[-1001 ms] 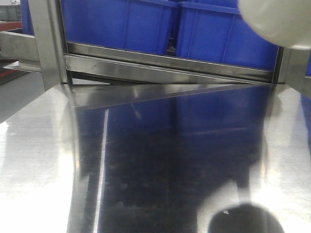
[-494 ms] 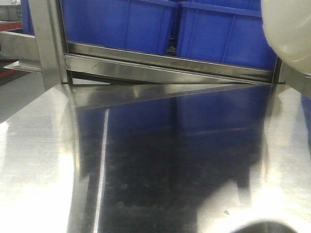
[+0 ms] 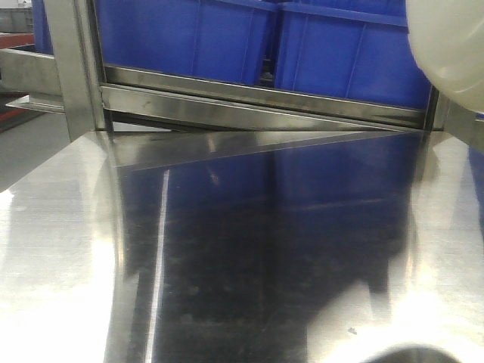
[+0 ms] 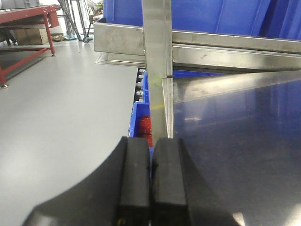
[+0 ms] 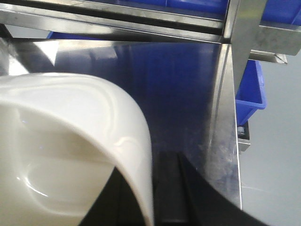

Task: Move white bin to right shelf second layer
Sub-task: 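Hold the lifted white bin in the right gripper beside the table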

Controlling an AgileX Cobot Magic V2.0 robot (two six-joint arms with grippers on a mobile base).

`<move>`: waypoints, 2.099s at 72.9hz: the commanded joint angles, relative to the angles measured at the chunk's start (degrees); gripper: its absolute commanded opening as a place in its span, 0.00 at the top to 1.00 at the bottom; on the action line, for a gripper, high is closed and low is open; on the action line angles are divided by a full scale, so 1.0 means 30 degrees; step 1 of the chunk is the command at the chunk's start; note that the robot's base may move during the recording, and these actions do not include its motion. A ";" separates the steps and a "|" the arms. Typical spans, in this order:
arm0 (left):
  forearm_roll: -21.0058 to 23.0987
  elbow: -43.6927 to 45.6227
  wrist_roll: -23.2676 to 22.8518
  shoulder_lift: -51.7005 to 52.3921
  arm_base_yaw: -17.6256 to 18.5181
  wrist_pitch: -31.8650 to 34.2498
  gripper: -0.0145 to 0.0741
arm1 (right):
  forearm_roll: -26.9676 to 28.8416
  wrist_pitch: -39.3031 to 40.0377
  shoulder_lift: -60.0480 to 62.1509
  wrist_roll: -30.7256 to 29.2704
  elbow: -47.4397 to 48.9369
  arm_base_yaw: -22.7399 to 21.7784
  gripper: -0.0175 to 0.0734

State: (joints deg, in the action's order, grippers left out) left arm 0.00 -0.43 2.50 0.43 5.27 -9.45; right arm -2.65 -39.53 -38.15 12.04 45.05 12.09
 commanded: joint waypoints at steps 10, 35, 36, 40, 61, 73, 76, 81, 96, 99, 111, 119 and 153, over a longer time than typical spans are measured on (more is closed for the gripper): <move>0.0000 -0.0702 -0.0100 0.0266 0.0111 0.1671 0.74 | -0.0124 0.1972 0.0020 -0.0007 0.0590 -0.0109 0.75; 0.0000 -0.0702 -0.0100 0.0266 0.0111 0.1671 0.74 | -0.0124 0.1972 0.0020 -0.0007 0.0590 -0.0109 0.75; 0.0000 -0.0702 -0.0100 0.0266 0.0111 0.1671 0.74 | -0.0124 0.1972 0.0020 -0.0007 0.0590 -0.0109 0.75; 0.0000 -0.0702 -0.0100 0.0266 0.0111 0.1671 0.74 | -0.0124 0.1972 0.0020 -0.0007 0.0590 -0.0109 0.75; 0.0000 -0.0702 -0.0100 0.0266 0.0111 0.1671 0.74 | -0.0124 0.1972 0.0020 -0.0007 0.0590 -0.0109 0.75; 0.0000 -0.0702 -0.0100 0.0266 0.0111 0.1671 0.74 | -0.0124 0.1972 0.0020 -0.0007 0.0590 -0.0109 0.75; 0.0000 -0.0702 -0.0100 0.0266 0.0111 0.1671 0.74 | -0.0124 0.1972 0.0020 -0.0007 0.0590 -0.0109 0.75; 0.0000 -0.0702 -0.0100 0.0266 0.0111 0.1671 0.74 | -0.0124 0.1972 0.0020 -0.0007 0.0590 -0.0109 0.75; 0.0000 -0.0702 -0.0100 0.0266 0.0111 0.1671 0.74 | -0.0124 0.1972 0.0020 -0.0007 0.0590 -0.0109 0.75; 0.0000 -0.0702 -0.0100 0.0266 0.0111 0.1671 0.74 | -0.0124 0.1972 0.0020 -0.0007 0.0590 -0.0109 0.75; 0.0000 -0.0702 -0.0100 0.0266 0.0111 0.1671 0.74 | -0.0124 0.1972 0.0020 -0.0007 0.0590 -0.0109 0.75; 0.0000 -0.0702 -0.0100 0.0266 0.0111 0.1671 0.74 | -0.0124 0.1972 0.0020 -0.0007 0.0590 -0.0109 0.75; 0.0000 -0.0702 -0.0100 0.0266 0.0111 0.1671 0.74 | -0.0124 0.1972 0.0020 -0.0007 0.0590 -0.0109 0.75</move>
State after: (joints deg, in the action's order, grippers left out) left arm 0.00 -0.43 2.50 0.43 5.27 -9.45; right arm -2.65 -39.53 -38.15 12.04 45.05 12.09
